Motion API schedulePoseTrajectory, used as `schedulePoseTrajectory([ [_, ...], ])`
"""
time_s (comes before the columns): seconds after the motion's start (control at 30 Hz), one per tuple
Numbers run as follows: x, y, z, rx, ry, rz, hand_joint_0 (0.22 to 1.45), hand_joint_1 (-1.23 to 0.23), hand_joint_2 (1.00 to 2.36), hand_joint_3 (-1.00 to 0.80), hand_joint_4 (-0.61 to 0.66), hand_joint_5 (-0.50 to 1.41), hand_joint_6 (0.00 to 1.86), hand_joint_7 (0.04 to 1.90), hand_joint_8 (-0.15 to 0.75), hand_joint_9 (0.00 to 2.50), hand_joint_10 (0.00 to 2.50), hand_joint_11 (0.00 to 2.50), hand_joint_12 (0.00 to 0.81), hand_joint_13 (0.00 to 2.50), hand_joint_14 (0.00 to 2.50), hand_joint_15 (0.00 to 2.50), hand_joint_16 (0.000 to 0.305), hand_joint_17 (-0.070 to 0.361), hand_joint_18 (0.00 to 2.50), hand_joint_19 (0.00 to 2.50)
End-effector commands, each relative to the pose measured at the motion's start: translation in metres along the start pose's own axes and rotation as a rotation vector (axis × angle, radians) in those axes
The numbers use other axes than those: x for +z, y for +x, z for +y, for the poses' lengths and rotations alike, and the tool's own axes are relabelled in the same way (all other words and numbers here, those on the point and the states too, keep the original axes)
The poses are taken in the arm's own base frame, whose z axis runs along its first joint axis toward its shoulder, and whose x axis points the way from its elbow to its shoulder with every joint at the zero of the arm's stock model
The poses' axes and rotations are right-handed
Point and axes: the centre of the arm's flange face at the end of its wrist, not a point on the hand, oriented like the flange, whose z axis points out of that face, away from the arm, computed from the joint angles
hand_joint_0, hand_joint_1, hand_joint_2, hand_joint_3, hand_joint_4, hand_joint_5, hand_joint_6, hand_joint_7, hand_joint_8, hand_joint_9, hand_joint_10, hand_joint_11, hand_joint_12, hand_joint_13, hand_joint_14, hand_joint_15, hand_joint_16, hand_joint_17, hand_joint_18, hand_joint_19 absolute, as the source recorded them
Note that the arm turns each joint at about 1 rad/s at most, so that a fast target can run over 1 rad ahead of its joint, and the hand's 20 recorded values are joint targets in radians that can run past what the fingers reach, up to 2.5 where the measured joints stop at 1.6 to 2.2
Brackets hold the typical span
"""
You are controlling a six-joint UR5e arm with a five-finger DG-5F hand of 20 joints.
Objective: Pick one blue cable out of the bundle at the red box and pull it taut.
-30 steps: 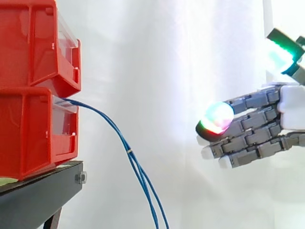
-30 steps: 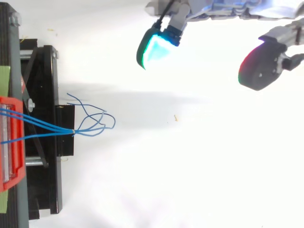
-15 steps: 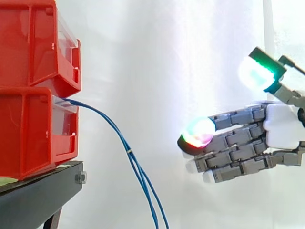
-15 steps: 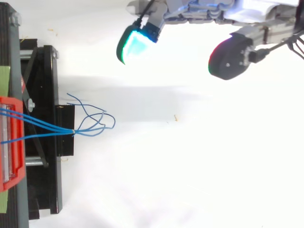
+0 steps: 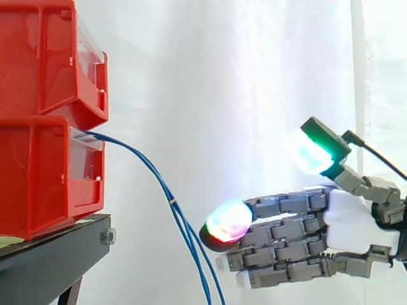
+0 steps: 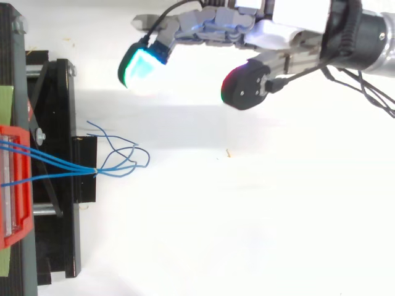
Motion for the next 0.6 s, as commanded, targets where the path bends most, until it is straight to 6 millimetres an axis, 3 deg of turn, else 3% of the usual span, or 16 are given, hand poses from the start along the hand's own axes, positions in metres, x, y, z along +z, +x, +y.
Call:
schedulePoseTrajectory([
  [0.0,0.012,0.010,-0.018,0.008,-0.006,0.010,0.40,-0.50,1.00,-0.50,0.34,-0.20,0.50,0.73,0.297,0.02,0.00,0.00,0.420,0.00,0.00,0.07,0.075,0.170,0.00,0.09],
  [0.1,0.040,0.017,-0.036,0.042,-0.019,0.034,0.40,-0.52,1.00,-0.50,0.34,-0.19,0.50,0.73,0.296,0.03,0.00,0.00,0.421,0.00,0.00,0.07,0.075,0.168,0.00,0.09],
  [0.2,0.053,0.026,-0.033,0.046,-0.027,0.060,0.42,-0.54,1.00,-0.50,0.34,-0.19,0.50,0.74,0.291,0.04,0.00,0.00,0.411,0.01,0.00,0.07,0.072,0.163,0.00,0.09],
  [0.33,0.064,0.043,-0.020,0.034,-0.046,0.085,0.45,-0.57,1.00,-0.50,0.35,-0.18,0.50,0.76,0.282,0.07,0.00,0.00,0.396,0.03,0.00,0.08,0.069,0.154,0.00,0.10],
  [0.57,0.067,0.079,-0.015,0.015,-0.056,0.115,0.50,-0.62,1.00,-0.50,0.36,-0.16,0.50,0.81,0.271,0.10,0.00,0.00,0.376,0.06,0.00,0.07,0.064,0.144,0.00,0.10],
])
